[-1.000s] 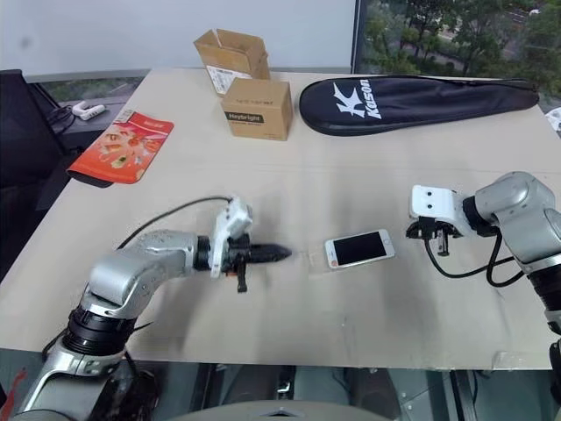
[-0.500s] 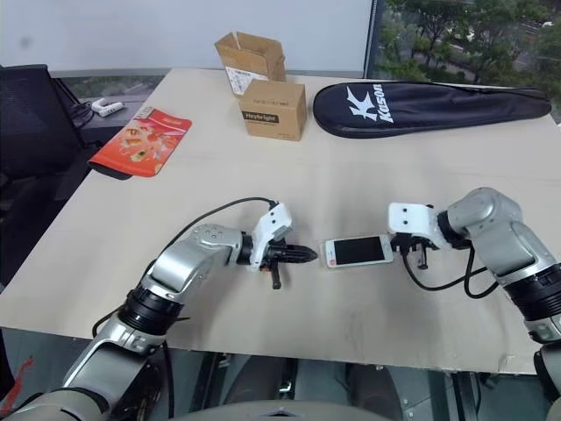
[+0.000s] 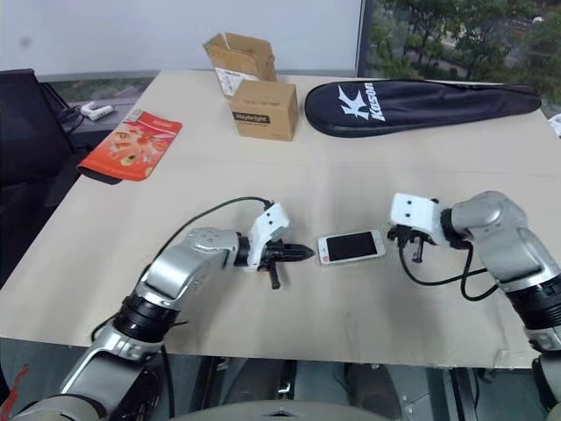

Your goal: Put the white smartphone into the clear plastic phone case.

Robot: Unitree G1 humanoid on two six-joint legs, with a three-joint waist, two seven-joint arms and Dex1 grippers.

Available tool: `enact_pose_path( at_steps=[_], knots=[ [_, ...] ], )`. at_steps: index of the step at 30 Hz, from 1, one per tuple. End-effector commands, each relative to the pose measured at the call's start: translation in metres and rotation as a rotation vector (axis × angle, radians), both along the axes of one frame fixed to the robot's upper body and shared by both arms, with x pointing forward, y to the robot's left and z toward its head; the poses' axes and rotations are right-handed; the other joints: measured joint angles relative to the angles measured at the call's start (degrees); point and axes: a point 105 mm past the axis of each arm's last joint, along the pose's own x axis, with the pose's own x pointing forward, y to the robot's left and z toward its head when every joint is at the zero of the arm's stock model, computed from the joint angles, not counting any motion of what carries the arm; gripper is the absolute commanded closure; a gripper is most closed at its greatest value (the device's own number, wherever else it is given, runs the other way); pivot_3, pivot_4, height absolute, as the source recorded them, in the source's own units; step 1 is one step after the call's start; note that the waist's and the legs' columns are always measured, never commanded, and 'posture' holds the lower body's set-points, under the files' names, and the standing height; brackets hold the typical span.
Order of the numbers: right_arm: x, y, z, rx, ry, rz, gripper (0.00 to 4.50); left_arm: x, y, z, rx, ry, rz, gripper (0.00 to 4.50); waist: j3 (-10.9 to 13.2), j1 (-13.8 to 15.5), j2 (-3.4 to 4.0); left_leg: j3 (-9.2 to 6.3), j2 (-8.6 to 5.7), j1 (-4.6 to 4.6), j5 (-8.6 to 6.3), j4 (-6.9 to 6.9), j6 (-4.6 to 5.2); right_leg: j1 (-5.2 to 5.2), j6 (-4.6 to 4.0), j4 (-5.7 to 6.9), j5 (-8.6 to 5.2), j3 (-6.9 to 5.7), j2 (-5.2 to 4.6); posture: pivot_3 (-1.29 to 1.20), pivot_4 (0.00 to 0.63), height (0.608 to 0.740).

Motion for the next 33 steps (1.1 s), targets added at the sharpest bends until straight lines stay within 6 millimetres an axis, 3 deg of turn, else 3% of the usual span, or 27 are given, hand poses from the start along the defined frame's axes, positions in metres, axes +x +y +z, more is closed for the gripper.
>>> enact_pose_path(
  at_steps=[1,6,11,14,18,23,27,33],
  knots=[
    [0.005,-0.01,0.024,0.088,-0.103,-0.064,4.45,0.004,0.007,0.013,-0.018,-0.019,0.023,4.5,0.0,-0.1,0.0,-0.01,0.01,0.01,0.0,-0.06,0.0,-0.02,0.0,-0.01,0.0,0.0,0.03,0.0,0.15,0.732],
    [-0.002,0.004,0.035,0.427,-0.119,-0.077,4.45,-0.001,-0.024,0.036,-0.196,-0.051,-0.049,4.5,0.0,0.0,-0.04,-0.04,0.0,-0.05,0.0,-0.2,0.0,-0.07,-0.01,-0.04,-0.01,-0.02,0.08,0.0,0.15,0.732],
    [-0.015,0.015,0.01,0.654,-0.055,-0.092,4.45,-0.009,-0.055,0.034,-0.297,-0.015,-0.113,4.5,0.0,0.5,-0.05,0.01,-0.05,-0.08,0.0,-0.19,0.0,-0.06,0.0,-0.09,0.0,0.03,0.05,0.0,0.15,0.732],
    [-0.02,0.022,-0.006,0.774,-0.024,-0.122,4.45,-0.009,-0.068,0.018,-0.297,0.03,-0.116,4.5,0.0,0.5,-0.04,0.05,-0.06,-0.05,0.0,-0.19,0.0,-0.06,0.01,-0.06,0.0,0.08,0.06,0.0,0.15,0.732],
    [-0.027,0.028,-0.021,0.852,0.008,-0.12,4.45,-0.008,-0.067,-0.015,-0.189,0.075,-0.092,4.5,0.0,0.1,-0.02,0.09,-0.06,0.0,0.0,-0.19,0.0,-0.06,0.01,-0.04,0.0,0.15,0.12,0.0,0.15,0.732],
    [-0.029,0.03,-0.039,0.87,0.032,-0.138,4.45,-0.002,-0.055,-0.043,-0.095,0.112,-0.025,4.5,0.0,0.0,-0.01,0.09,-0.04,0.19,0.0,-0.18,0.0,0.07,0.0,0.0,0.0,0.19,0.15,0.0,0.15,0.732],
    [-0.033,0.034,-0.052,0.855,0.072,-0.131,4.45,-0.003,-0.049,-0.053,-0.061,0.117,-0.012,4.5,0.0,0.0,-0.02,0.21,-0.03,0.79,-0.01,-0.22,0.0,0.65,-0.22,-0.06,-0.14,0.3,0.13,0.0,0.15,0.732],
    [-0.033,0.02,-0.107,0.61,0.149,-0.216,4.45,-0.003,-0.047,-0.055,-0.052,0.114,0.001,4.5,-0.7,-0.9,-0.46,0.22,0.02,1.25,-0.01,-0.24,0.0,1.03,-0.22,-0.09,-0.16,0.33,0.12,0.0,0.15,0.732]
  ],
)
